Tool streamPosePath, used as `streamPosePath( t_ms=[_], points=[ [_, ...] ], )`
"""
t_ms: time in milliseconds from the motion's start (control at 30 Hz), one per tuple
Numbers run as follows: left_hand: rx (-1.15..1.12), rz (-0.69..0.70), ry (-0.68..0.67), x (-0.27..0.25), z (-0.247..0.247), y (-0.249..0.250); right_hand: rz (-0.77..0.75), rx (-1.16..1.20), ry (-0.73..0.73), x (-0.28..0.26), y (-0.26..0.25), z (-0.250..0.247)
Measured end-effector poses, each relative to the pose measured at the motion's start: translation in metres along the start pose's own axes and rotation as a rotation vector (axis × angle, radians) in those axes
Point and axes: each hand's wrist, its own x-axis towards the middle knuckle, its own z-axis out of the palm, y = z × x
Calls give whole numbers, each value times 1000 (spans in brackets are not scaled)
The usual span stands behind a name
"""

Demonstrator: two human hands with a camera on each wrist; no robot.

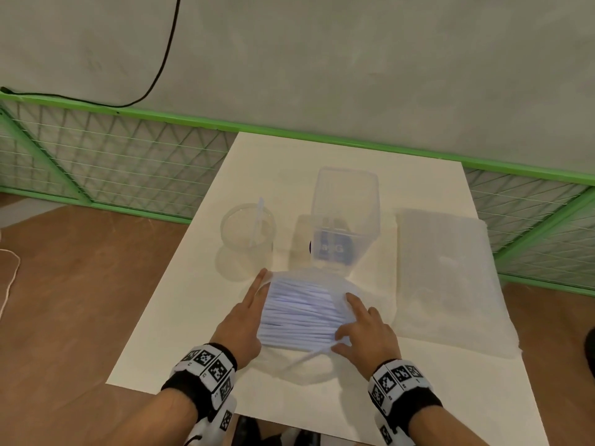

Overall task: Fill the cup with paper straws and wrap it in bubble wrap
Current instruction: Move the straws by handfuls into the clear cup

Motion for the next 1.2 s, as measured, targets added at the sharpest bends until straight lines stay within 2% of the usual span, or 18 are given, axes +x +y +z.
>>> streamPosePath(
  t_ms=[100,233,400,567,700,767,833,967,1033,1100,1200],
  points=[
    [24,-54,22,-3,0,5,39,49,47,3,-2,-3],
    [32,-75,50,-3,0,9,-8,110,43,5,-1,-7],
    [11,-119,66,-9,-8,5,33,225,151,-10,26,-15],
    [6,-107,-42,-8,-16,11,77,269,34,-14,38,-19],
    [-78,-1,-86,1,-27,18,43,366,-7,-8,31,-30],
    [-110,29,-102,5,-31,22,85,380,-17,-3,22,-39],
    [-152,70,-71,4,-34,24,99,400,24,1,14,-48],
    [-240,119,78,-9,-37,13,-16,451,258,-8,11,-53],
    [-227,96,49,-18,-31,1,-38,419,215,-14,9,-38],
    [-194,57,-31,-24,-24,-10,17,371,110,-18,6,-18],
    [-152,35,-50,-20,-20,-20,61,362,106,-15,5,-3]
  ],
)
